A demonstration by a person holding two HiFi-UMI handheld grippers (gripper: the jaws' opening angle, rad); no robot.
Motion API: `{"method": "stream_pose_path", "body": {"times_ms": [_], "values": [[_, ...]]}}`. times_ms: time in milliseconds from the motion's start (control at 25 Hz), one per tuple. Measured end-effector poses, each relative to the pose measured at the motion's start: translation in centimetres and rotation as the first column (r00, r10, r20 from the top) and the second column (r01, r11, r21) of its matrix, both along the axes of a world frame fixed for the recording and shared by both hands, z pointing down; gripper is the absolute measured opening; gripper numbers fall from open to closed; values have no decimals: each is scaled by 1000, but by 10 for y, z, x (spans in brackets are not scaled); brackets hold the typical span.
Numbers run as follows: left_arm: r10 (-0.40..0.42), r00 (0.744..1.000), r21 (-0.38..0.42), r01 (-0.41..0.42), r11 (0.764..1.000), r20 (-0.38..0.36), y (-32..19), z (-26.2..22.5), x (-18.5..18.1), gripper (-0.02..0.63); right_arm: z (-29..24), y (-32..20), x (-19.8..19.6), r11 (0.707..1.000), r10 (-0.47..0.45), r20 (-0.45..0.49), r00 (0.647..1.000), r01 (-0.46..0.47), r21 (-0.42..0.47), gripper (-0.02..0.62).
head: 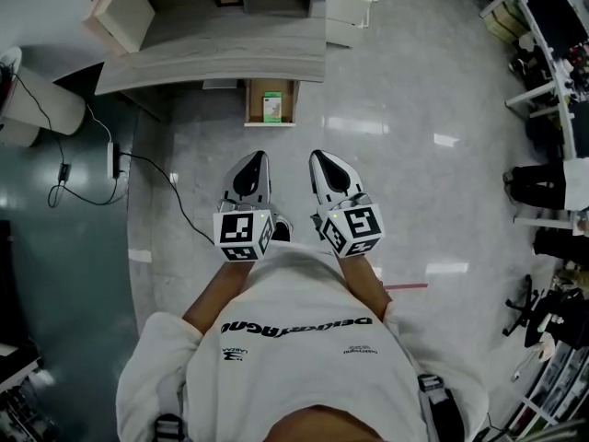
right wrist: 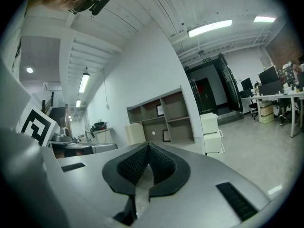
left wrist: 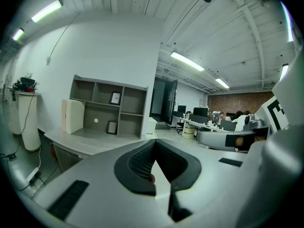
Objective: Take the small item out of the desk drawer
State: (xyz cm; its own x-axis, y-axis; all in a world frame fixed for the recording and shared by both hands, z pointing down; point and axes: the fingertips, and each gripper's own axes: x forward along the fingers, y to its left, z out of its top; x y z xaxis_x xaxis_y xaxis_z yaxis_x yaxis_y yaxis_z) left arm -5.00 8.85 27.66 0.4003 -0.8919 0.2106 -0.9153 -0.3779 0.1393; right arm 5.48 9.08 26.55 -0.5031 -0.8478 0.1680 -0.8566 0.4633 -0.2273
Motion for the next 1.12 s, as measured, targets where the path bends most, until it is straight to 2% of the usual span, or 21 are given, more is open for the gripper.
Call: {"method": "stream_pose_path", "body": {"times_ms": [200, 440, 800, 1120], "values": [[28, 1000, -19, -28, 999, -8, -51, 6, -6, 15, 2, -48, -14, 1000, -1, -28, 1000, 1, -8, 31], [75, 996, -88, -78, 993, -42, -95, 25, -7, 15, 6, -89, -14, 999, 35, -55, 998, -37, -29, 31], [85, 996, -127, -89, 988, -35, -121, 40, -11, 15, 18, -111, -16, 997, 50, -74, 996, -55, -60, 31], [50, 999, -180, -49, 982, 1, -131, 65, -15, 15, 47, -129, -15, 990, 51, -48, 998, -57, -132, 31]]}}
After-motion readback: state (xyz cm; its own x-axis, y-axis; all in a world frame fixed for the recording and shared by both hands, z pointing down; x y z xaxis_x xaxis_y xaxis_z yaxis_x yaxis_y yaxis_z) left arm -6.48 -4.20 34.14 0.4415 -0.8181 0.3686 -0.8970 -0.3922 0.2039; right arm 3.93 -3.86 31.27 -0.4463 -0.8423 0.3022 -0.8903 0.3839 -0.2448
